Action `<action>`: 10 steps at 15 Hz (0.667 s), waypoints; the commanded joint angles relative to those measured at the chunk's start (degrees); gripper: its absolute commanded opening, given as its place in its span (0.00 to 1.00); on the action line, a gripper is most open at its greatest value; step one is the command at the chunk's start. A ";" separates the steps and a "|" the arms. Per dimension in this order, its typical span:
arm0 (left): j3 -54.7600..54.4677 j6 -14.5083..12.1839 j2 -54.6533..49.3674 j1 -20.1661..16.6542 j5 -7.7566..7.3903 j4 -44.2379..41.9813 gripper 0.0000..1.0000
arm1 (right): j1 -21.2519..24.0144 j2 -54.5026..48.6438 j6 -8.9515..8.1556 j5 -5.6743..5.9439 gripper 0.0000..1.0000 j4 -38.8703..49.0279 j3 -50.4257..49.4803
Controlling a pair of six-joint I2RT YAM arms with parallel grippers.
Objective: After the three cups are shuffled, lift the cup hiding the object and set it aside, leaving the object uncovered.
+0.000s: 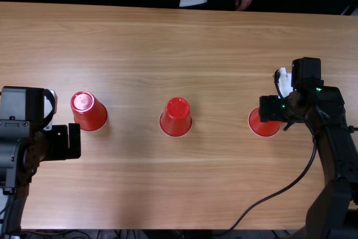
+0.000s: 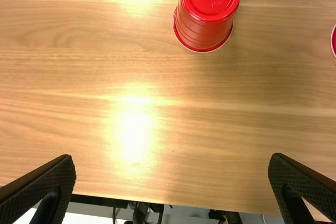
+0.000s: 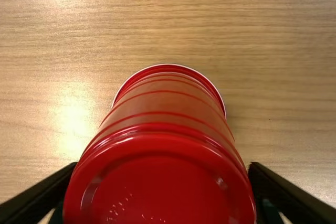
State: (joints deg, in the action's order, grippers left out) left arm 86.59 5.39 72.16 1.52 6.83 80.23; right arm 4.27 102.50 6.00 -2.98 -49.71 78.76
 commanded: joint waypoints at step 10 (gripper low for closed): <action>-3.79 0.62 -0.53 0.41 -0.61 -0.07 1.00 | -0.05 -10.56 -0.62 -0.60 0.00 0.19 1.22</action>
State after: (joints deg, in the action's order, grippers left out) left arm 83.74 5.39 72.16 1.52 6.81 80.20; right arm 4.27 93.41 5.80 -3.14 -49.65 78.76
